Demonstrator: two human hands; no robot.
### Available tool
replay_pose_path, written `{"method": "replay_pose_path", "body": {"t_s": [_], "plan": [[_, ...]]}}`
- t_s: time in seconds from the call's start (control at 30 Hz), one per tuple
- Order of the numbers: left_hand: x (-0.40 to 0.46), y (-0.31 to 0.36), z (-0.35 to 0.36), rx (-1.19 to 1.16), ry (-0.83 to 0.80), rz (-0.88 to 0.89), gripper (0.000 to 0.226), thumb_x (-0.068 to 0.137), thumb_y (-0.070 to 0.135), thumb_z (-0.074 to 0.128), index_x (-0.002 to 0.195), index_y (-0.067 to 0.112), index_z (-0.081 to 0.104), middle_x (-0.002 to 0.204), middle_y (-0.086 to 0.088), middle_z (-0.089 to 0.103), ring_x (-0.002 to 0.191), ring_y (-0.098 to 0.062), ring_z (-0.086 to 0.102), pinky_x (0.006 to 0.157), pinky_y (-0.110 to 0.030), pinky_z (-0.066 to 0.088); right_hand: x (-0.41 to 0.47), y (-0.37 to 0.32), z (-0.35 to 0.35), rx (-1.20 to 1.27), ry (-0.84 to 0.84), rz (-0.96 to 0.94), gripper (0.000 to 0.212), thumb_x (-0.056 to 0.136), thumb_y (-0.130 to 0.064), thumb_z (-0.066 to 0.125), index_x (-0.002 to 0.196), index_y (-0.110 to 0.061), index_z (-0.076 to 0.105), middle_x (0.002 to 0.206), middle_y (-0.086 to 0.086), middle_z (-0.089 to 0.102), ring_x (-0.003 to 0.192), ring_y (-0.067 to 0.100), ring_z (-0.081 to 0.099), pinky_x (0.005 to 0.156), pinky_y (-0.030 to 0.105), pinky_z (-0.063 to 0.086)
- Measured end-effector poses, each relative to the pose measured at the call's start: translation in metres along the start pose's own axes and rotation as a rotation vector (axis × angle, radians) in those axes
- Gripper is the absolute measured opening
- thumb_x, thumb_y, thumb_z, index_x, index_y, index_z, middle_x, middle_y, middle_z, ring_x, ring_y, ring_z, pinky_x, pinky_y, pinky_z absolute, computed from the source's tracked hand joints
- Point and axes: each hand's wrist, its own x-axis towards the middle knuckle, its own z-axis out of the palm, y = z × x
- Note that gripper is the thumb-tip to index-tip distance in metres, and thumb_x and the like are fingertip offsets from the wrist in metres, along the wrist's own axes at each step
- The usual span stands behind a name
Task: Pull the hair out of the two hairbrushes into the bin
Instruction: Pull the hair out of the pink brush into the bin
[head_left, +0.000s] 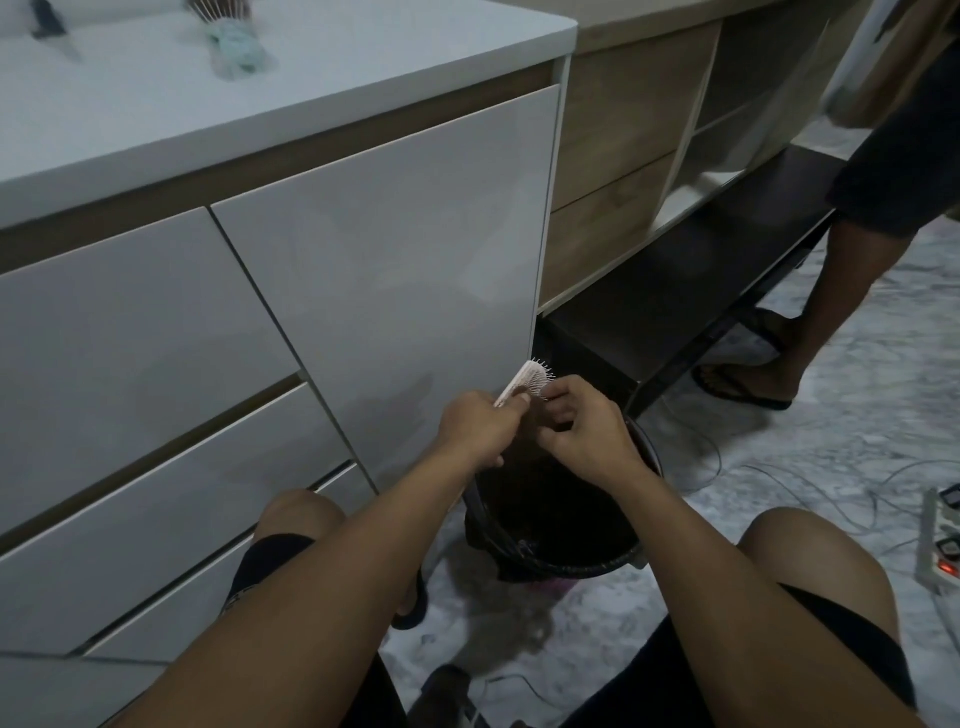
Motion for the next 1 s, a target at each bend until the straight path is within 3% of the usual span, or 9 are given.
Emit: {"method": "replay_pose_path", "body": {"t_s": [0.1, 0.2, 0.47, 0.57, 0.7, 0.83, 1.0], "plan": [[0.000, 0.004, 0.000, -0.074, -0.060, -0.047, 0.029, 0.085, 0.032, 0.059, 0.066, 0.010, 0.056, 0.057, -0.009, 0.057, 0.038, -0.026, 0.055, 0.034, -0.019, 0.036, 0.002, 0.000, -0.002, 0.135, -0.014, 0.071, 0.043, 0.076, 0.003, 0.064, 0.111, -0.020, 0.055, 0.096, -0.001, 0.068, 0.094, 0.013, 0.066, 0.075, 0.028, 0.055], [0.000, 0.007, -0.003, -0.168, -0.110, -0.069, 0.023, 0.082, 0.025, 0.060, 0.070, 0.006, 0.061, 0.062, -0.015, 0.061, 0.039, -0.029, 0.055, 0.039, -0.024, 0.041, 0.004, 0.001, -0.003, 0.218, 0.000, 0.080, 0.040, 0.076, -0.005, 0.069, 0.109, -0.023, 0.056, 0.098, 0.000, 0.071, 0.095, 0.014, 0.068, 0.080, 0.033, 0.056], [0.003, 0.004, -0.003, -0.199, -0.092, -0.047, 0.026, 0.090, 0.024, 0.059, 0.066, 0.013, 0.055, 0.056, -0.010, 0.056, 0.038, -0.024, 0.052, 0.037, -0.023, 0.037, 0.002, -0.001, -0.003, 0.253, -0.082, 0.046, 0.049, 0.070, -0.009, 0.082, 0.109, -0.021, 0.055, 0.101, -0.002, 0.070, 0.097, 0.013, 0.069, 0.079, 0.027, 0.057], [0.001, 0.006, -0.002, -0.245, -0.105, -0.046, 0.025, 0.090, 0.026, 0.059, 0.070, 0.011, 0.059, 0.057, -0.011, 0.058, 0.038, -0.024, 0.052, 0.038, -0.024, 0.038, -0.001, -0.001, -0.002, 0.211, -0.018, 0.021, 0.047, 0.068, -0.023, 0.087, 0.104, -0.019, 0.058, 0.097, -0.005, 0.071, 0.091, 0.006, 0.068, 0.076, 0.022, 0.054], [0.004, 0.004, -0.001, -0.231, -0.069, -0.030, 0.033, 0.090, 0.033, 0.059, 0.068, 0.009, 0.058, 0.061, -0.013, 0.061, 0.036, -0.022, 0.051, 0.040, -0.024, 0.038, 0.001, -0.002, 0.000, 0.111, 0.090, 0.012, 0.017, 0.083, -0.017, 0.076, 0.087, -0.026, 0.062, 0.082, -0.011, 0.069, 0.082, 0.001, 0.066, 0.075, 0.025, 0.053], [0.006, 0.001, -0.002, -0.205, -0.008, -0.036, 0.037, 0.091, 0.036, 0.057, 0.071, 0.005, 0.060, 0.059, -0.012, 0.062, 0.034, -0.021, 0.049, 0.040, -0.024, 0.038, 0.009, 0.002, -0.007, 0.073, 0.212, 0.113, 0.025, 0.084, -0.015, 0.074, 0.075, -0.032, 0.057, 0.080, -0.009, 0.067, 0.082, 0.010, 0.067, 0.077, 0.032, 0.055], [0.005, 0.001, -0.001, -0.209, -0.054, -0.020, 0.035, 0.092, 0.037, 0.056, 0.074, 0.007, 0.061, 0.065, -0.013, 0.064, 0.035, -0.021, 0.050, 0.041, -0.025, 0.039, 0.007, 0.002, -0.007, 0.152, 0.106, 0.108, 0.028, 0.080, -0.005, 0.073, 0.095, -0.026, 0.061, 0.092, -0.005, 0.069, 0.093, 0.013, 0.068, 0.082, 0.032, 0.056]]}}
